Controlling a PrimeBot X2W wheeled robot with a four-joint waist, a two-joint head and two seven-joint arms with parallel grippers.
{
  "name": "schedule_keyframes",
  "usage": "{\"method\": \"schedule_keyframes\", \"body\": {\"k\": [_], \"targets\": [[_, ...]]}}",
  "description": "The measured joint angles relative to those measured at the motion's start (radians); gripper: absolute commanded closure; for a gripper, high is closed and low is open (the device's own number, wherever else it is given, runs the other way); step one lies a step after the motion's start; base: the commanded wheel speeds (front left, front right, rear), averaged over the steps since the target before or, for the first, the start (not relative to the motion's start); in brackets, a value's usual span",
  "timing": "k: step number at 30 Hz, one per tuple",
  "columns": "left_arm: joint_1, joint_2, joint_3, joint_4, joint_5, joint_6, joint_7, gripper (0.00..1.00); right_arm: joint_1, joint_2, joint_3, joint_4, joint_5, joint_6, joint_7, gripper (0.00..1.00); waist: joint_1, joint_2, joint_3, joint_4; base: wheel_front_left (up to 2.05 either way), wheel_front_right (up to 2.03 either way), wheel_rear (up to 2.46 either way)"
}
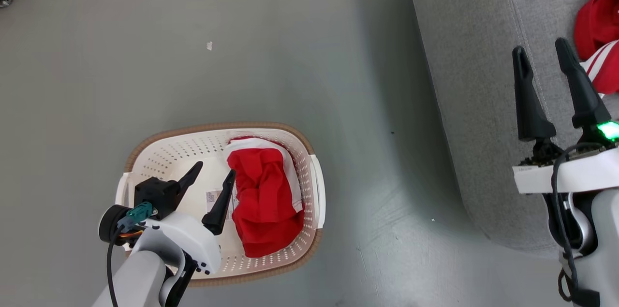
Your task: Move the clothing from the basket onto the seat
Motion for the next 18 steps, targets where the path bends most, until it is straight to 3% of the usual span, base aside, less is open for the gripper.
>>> {"method": "schedule_keyframes", "body": {"k": [18], "targets": [[-0.122,0.004,-0.031,0.186,0.007,-0.006,0.07,0.0,-0.121,0.018,0.019,-0.037,0.0,0.0,0.0,0.0,0.0,0.0,0.127,-0.062,0.0,0.0,0.0]]}}
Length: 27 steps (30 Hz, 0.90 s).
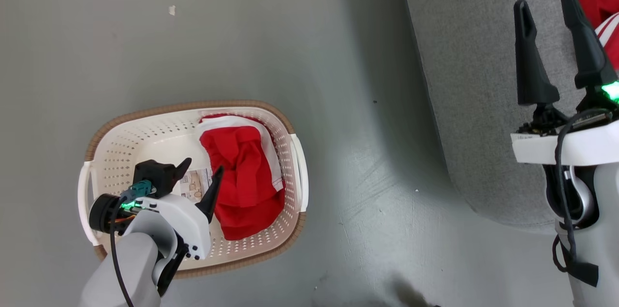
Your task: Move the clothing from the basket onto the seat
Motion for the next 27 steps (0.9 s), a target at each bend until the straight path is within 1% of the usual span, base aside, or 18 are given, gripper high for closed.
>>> {"method": "schedule_keyframes", "body": {"k": [6,15,27], "targets": [[-0.03,0.0,-0.008,0.056,0.0,-0.005,0.026,0.0,-0.026,0.001,0.002,-0.017,0.0,0.0,0.0,0.0,0.0,0.0,0.039,-0.02,0.0,0.0,0.0],[-0.087,0.006,-0.012,0.113,0.0,-0.007,0.046,0.0,-0.051,0.021,0.005,-0.021,0.002,0.0,0.0,0.0,0.0,0.0,0.092,-0.044,0.0,0.0,0.0],[-0.157,0.024,-0.054,0.198,0.021,-0.009,0.108,0.0,-0.085,0.043,0.014,-0.023,0.009,0.0,0.0,0.0,0.0,0.0,0.167,-0.083,0.0,0.0,0.0]]}}
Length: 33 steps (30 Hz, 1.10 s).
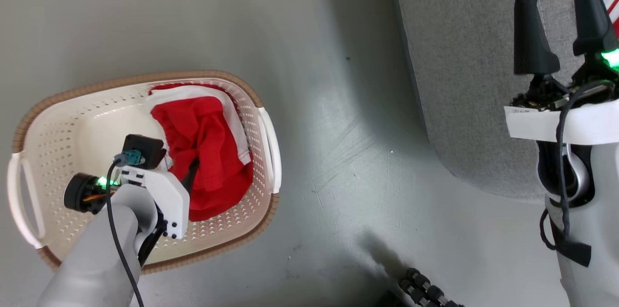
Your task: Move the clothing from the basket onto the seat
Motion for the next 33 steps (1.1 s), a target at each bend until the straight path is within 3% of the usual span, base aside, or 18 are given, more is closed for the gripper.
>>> {"method": "schedule_keyframes", "body": {"k": [21,33], "targets": [[-0.113,0.037,-0.026,0.124,0.021,0.0,0.067,0.0,-0.061,0.026,0.022,-0.005,0.018,0.0,0.0,0.0,0.0,0.0,0.109,-0.069,0.0,0.0,0.0],[-0.142,0.029,-0.063,0.169,0.021,-0.008,0.103,0.0,-0.088,0.033,0.032,-0.003,0.032,0.0,0.0,0.0,0.0001,0.0,0.143,-0.099,0.0,0.0,0.0]]}}
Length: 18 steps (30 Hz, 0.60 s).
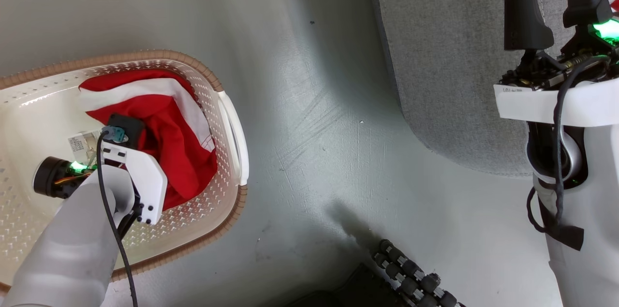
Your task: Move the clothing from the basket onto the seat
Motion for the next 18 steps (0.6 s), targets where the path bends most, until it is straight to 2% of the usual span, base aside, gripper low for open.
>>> {"method": "schedule_keyframes", "body": {"k": [6,7,8,9,10,18], "targets": [[-0.016,-0.011,-0.019,0.009,-0.001,0.0,0.008,0.0,-0.012,0.003,0.003,0.002,0.002,0.0,0.0,0.0,-0.0001,0.0,0.003,-0.007,0.0,0.0,0.0],[-0.021,-0.014,-0.023,0.009,-0.001,0.0,0.008,0.05,-0.012,0.003,0.003,0.003,0.002,0.0,0.0,0.0,0.0,0.0,0.003,-0.008,0.0,0.0,0.0],[-0.024,-0.016,-0.027,0.008,-0.002,0.0,0.008,0.24,-0.012,0.003,0.003,0.003,0.002,0.0,0.0,0.0,0.0,0.0,0.002,-0.008,0.0,0.0,0.0],[-0.025,-0.019,-0.033,0.008,-0.002,0.0,0.008,0.59,-0.012,0.003,0.003,0.004,0.002,0.0,0.0,0.0,0.0,0.0,0.002,-0.009,0.0,0.0,0.0],[-0.025,-0.021,-0.038,0.008,-0.004,0.0,0.008,1.0,-0.012,0.004,0.003,0.004,0.002,0.0,0.0,0.0,0.0,0.0,0.002,-0.009,0.0,0.0,0.0],[-0.025,-0.018,-0.065,0.007,-0.04,0.0,0.002,1.0,-0.013,0.007,0.001,0.006,0.002,0.0,0.0,0.0,0.0,0.0,-0.006,-0.008,0.0,0.0,0.0]]}}
